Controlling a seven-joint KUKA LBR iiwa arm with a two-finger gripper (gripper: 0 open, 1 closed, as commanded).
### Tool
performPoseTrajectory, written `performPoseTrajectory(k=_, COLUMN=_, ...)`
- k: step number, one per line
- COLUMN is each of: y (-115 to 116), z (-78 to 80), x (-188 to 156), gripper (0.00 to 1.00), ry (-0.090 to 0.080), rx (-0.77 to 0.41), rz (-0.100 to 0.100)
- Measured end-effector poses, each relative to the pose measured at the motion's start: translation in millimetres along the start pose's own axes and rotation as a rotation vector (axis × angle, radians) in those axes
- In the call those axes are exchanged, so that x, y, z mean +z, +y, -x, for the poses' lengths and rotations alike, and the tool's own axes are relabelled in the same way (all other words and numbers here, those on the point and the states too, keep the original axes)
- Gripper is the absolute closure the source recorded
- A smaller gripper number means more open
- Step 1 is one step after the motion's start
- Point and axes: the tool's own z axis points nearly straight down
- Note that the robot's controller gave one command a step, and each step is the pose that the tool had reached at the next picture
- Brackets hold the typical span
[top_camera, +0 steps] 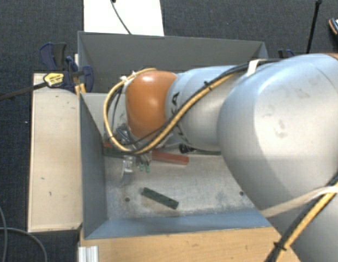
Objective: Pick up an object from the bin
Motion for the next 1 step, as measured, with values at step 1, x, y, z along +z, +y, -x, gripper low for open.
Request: performPoseTrajectory(k=1, y=-72.5, z=-52.7, x=1.1, gripper=0.0, ry=0.002, rx=-0.065, rz=-0.004)
